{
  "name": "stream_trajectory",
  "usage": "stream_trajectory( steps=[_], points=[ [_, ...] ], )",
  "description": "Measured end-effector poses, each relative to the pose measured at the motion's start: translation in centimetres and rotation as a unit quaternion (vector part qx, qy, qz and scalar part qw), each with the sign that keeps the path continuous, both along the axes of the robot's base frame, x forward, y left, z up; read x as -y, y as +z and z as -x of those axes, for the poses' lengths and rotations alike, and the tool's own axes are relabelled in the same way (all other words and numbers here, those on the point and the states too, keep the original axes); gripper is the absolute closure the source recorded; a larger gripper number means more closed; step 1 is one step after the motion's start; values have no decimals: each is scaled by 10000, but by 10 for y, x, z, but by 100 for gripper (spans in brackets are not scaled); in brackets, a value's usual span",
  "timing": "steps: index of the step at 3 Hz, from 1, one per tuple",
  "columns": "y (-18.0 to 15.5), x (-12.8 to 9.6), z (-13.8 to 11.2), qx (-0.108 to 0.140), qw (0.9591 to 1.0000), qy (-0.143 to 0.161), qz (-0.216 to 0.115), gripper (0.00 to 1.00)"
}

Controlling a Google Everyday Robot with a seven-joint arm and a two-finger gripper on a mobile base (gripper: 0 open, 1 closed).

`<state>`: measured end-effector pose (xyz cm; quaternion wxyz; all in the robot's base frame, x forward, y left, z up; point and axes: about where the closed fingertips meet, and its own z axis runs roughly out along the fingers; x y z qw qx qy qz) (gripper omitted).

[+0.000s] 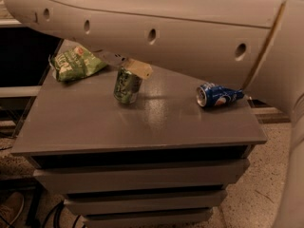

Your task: Place green can upright

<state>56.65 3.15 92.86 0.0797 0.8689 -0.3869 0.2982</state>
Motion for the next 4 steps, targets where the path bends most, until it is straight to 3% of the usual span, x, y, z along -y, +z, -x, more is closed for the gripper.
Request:
stream_trajectory(
  steps=[2,3,4],
  points=[
    [-3,0,-5,34,9992,89,385,100],
    [-3,0,-5,35,9992,90,384,100],
    [-3,-6,-11,121,9994,190,258,83]
  ],
)
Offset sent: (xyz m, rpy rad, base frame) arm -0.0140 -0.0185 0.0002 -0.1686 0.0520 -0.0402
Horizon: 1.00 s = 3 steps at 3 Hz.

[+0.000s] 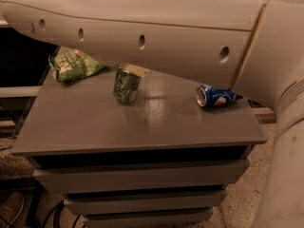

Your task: Place green can upright

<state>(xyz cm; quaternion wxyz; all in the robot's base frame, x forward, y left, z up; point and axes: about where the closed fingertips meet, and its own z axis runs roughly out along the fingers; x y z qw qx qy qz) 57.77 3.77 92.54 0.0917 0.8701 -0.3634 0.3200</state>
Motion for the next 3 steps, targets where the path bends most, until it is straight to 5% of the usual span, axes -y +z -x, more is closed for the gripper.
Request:
stream_trajectory(
  steps=[3],
  points=[
    [0,-1,-4,59,10000,-4,-53,13]
  ],
)
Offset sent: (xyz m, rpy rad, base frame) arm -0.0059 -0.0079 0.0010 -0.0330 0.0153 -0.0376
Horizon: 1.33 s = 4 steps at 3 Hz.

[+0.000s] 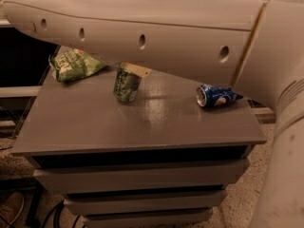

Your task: Place green can upright

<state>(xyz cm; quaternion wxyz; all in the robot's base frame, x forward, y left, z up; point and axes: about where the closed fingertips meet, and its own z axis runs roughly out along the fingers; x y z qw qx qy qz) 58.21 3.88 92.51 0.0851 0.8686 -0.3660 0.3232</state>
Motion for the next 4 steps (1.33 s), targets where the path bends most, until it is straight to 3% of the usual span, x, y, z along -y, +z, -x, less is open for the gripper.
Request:
stream_trajectory(
  steps=[1,4],
  points=[
    [0,0,0,-6,10000,4,15,0],
    [0,2,0,-33,10000,9,-54,0]
  ],
)
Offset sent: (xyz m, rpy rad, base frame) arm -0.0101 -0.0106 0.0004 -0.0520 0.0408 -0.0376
